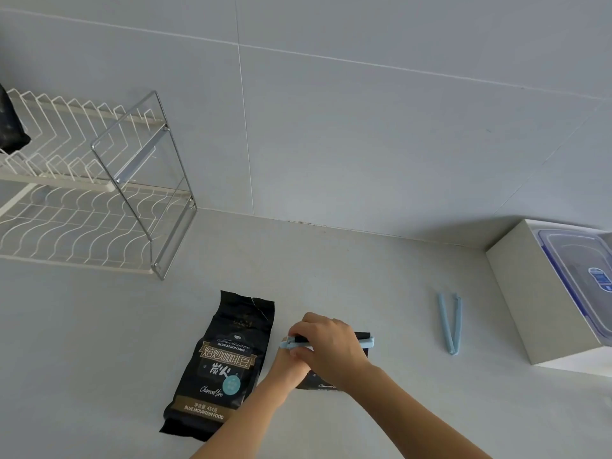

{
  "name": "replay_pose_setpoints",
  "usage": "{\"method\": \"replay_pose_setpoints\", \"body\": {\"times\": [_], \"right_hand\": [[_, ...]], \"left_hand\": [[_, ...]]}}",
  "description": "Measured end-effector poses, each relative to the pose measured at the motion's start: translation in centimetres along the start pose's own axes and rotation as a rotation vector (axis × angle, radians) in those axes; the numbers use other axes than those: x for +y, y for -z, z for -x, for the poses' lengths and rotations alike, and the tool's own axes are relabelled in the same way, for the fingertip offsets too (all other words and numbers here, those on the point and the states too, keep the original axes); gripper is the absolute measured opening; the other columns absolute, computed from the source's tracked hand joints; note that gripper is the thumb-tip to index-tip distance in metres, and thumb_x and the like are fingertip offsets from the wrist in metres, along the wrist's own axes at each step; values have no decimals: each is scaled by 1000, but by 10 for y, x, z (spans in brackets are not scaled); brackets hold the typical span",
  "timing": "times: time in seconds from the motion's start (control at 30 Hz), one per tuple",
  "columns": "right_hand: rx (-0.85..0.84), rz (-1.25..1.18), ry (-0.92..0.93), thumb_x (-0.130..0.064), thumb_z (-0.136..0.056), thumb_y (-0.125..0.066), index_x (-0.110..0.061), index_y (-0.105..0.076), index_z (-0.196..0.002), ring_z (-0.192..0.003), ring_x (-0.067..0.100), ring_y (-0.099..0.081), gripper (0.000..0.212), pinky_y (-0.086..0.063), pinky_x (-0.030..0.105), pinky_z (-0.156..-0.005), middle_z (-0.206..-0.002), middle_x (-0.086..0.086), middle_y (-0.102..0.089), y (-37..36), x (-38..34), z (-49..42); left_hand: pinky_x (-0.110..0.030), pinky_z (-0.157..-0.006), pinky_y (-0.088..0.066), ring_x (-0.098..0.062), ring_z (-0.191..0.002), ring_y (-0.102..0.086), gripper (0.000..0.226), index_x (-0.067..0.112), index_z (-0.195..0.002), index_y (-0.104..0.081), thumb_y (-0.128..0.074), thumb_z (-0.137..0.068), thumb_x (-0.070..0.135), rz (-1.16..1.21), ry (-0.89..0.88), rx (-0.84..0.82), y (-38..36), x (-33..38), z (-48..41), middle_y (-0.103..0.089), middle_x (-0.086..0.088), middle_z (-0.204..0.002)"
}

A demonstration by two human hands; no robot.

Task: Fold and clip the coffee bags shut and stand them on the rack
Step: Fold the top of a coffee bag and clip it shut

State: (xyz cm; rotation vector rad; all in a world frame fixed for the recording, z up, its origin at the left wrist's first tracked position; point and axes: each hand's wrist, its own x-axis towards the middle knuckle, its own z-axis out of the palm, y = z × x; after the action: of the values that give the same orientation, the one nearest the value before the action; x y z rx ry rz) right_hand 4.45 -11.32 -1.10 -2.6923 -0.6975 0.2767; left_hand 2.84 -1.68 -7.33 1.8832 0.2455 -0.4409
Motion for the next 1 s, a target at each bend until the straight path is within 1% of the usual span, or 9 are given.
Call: {"method": "replay_pose_setpoints", "body": {"times": [0.17,0.3,0.4,0.43,0.5,0.57,0.63,0.77,1.0], "right_hand": [[76,-3,6,-31,-92,-47,-28,-62,-112,-87,15,-56,26,-34,24,-75,-106,-6,-61,-8,2,1],[132,-75,-28,-32,-88,-52,-28,-66,-100,-78,12,-55,18,-36,23,-77,-99,-9,-63,-9,3,-1],[151,-110,-66,-32,-84,-57,-28,-65,-93,-66,8,-45,13,-33,22,-74,-93,-10,-62,-11,5,-2],[149,-114,-74,-32,-83,-58,-28,-65,-92,-65,8,-44,12,-32,22,-73,-91,-10,-62,-11,6,-2],[141,-122,-77,-33,-83,-59,-29,-65,-92,-66,10,-51,12,-32,22,-74,-90,-10,-62,-12,7,-3],[141,-119,-72,-34,-83,-61,-29,-65,-92,-69,10,-55,11,-32,22,-76,-89,-11,-62,-12,7,-5],[141,-106,-71,-34,-82,-62,-29,-65,-91,-69,9,-55,10,-33,21,-78,-88,-12,-62,-14,8,-5],[154,-116,-77,-36,-82,-62,-30,-66,-89,-68,10,-56,10,-34,22,-85,-86,-12,-62,-14,8,-3],[184,-127,-96,-40,-81,-62,-30,-67,-88,-69,9,-53,13,-30,24,-93,-85,-12,-62,-17,8,-1]], "left_hand": [[-4,-43,-39,2,-50,-54,32,24,-68,-49,-43,-90,2,101,22,-43,5,4,2,-51,5,-62],[-19,-67,-44,-7,-71,-54,29,23,-74,-55,-47,-84,-3,104,-9,-235,22,9,1,-57,3,-73],[-17,-75,-46,-4,-83,-61,21,21,-86,-63,-57,-80,2,171,-22,-363,44,8,3,-65,8,-82],[-17,-77,-47,-4,-88,-63,21,20,-94,-63,-61,-80,5,200,-20,-334,51,5,4,-68,9,-89],[-16,-76,-49,-7,-99,-64,28,19,-103,-60,-69,-79,8,252,0,-175,59,-1,7,-68,4,-103],[-16,-75,-50,-10,-97,-65,24,17,-97,-61,-73,-77,9,288,-18,16,62,-6,12,-69,0,-100],[-16,-70,-50,-9,-87,-69,14,13,-86,-64,-75,-76,12,247,-83,128,61,-9,18,-72,-2,-88],[-13,-67,-52,-11,-80,-69,8,11,-78,-66,-73,-77,14,168,-185,175,56,-10,23,-72,-7,-79],[-25,-70,-56,-14,-72,-69,10,18,-71,-67,-74,-77,15,82,-237,245,52,-8,28,-71,-3,-71]]}}
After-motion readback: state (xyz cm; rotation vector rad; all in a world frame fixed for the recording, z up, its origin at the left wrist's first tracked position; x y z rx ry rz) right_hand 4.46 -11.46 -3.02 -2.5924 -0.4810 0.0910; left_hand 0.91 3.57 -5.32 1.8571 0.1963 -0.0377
